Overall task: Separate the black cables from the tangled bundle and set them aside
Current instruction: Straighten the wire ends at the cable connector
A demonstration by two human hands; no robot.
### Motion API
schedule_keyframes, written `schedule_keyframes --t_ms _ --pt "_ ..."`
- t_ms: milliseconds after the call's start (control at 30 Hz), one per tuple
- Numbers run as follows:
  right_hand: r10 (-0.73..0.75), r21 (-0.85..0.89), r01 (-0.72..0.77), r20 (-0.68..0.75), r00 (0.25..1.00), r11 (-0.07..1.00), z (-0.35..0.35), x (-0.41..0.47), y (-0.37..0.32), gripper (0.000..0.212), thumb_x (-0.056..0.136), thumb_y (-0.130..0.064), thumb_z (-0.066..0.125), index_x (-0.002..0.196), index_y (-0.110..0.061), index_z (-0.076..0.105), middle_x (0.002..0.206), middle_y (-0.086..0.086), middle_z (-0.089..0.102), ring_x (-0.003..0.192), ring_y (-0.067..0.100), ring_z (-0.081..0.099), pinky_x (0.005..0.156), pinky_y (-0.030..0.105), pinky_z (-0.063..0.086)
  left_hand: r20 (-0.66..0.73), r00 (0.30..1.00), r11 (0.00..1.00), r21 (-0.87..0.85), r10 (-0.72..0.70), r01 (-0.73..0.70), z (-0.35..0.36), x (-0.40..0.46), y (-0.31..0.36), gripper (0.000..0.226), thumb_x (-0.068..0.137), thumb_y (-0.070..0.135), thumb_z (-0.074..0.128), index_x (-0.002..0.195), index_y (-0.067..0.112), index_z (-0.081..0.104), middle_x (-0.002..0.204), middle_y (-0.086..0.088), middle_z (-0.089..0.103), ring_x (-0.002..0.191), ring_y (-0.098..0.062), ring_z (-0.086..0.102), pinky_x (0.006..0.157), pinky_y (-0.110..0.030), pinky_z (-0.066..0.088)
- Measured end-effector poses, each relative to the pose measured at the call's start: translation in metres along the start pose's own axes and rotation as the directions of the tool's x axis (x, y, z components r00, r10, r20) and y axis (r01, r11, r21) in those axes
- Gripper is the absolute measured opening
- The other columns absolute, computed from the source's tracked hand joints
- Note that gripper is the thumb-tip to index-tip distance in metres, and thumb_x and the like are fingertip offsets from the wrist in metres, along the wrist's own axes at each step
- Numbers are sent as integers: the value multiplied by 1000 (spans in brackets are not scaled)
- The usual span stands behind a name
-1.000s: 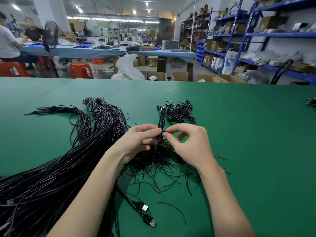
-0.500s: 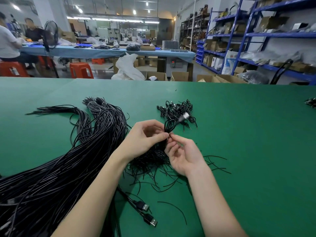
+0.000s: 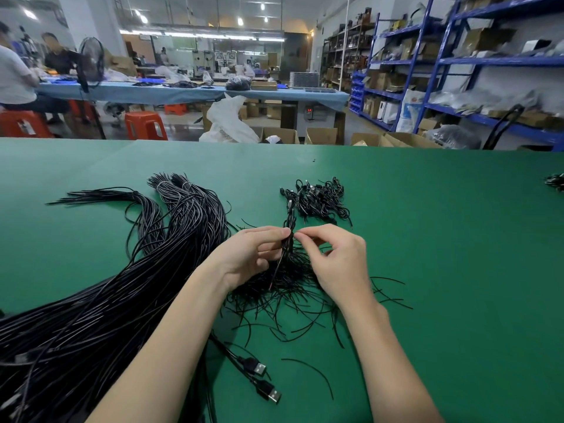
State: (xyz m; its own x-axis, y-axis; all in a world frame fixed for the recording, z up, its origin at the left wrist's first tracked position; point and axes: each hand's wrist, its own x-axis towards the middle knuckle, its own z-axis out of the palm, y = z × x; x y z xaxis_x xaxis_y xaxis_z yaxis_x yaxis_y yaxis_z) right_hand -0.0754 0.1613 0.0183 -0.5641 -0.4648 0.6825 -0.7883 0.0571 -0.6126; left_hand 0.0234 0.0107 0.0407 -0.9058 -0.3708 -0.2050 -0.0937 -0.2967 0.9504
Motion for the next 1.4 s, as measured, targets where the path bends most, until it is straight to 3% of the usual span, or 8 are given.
schedule_keyframes --t_ms 167,267,333,567,700,933,1167,1400 --pt "485 322 -545 251 837 774 2 7 -12 11 88 -12 78 78 -12 81 65 -6 72 57 6 66 55 15 53 -10 994 973 205 113 -108 -8 -4 -2 23 65 38 83 85 25 79 76 8 65 61 -3 55 57 -21 37" --pt "547 547 -834 722 423 -77 -7 8 -14 7 80 -2 77 73 0 77 70 8 66 53 8 60 45 12 50 8 984 942 287 179 -173 -9 -6 -2 34 65 43 83 95 26 80 87 8 74 70 -2 62 65 -24 41" --pt "451 537 -769 814 365 -347 -5 3 -15 6 75 -4 77 77 1 75 73 8 62 53 7 58 43 12 50 11 983 945 274 182 -178 -8 -6 0 38 66 42 83 98 21 80 85 3 70 66 -3 60 65 -24 42" --pt "393 260 -518 409 823 815 -8 8 -10 13 85 -20 83 93 -29 79 85 -9 78 64 8 67 60 21 57 -16 999 991 125 -44 46 -12 -4 2 13 87 21 72 98 14 72 70 5 66 55 -3 56 49 -14 40" --pt "162 58 -178 214 963 982 -12 7 -11 11 81 -32 85 79 -41 79 75 -22 74 62 7 63 58 10 46 21 996 993 75 -91 89 -8 -4 2 4 90 19 69 89 15 69 59 9 63 49 -2 57 44 -12 38" --pt "447 371 -492 206 871 788 -1 7 -15 9 85 -22 83 76 -23 83 69 -2 76 59 9 67 54 18 51 60 995 989 118 80 -86 -10 -5 1 33 65 33 86 91 19 74 71 5 57 61 -4 56 55 -16 43" --pt "667 692 -640 652 359 -332 21 0 -19 8 66 -6 82 69 -3 76 60 4 62 43 4 52 37 11 41 -10 923 863 360 385 -356 -5 -3 -2 11 78 19 84 83 19 74 84 -4 73 71 -7 61 58 -19 48" --pt "738 638 -770 523 425 -9 23 0 -13 6 83 -21 82 84 -17 79 69 -5 71 48 6 53 41 15 39 -107 955 952 170 275 -255 -2 2 -8 7 81 14 82 85 14 76 77 1 72 71 -9 65 67 -19 54"
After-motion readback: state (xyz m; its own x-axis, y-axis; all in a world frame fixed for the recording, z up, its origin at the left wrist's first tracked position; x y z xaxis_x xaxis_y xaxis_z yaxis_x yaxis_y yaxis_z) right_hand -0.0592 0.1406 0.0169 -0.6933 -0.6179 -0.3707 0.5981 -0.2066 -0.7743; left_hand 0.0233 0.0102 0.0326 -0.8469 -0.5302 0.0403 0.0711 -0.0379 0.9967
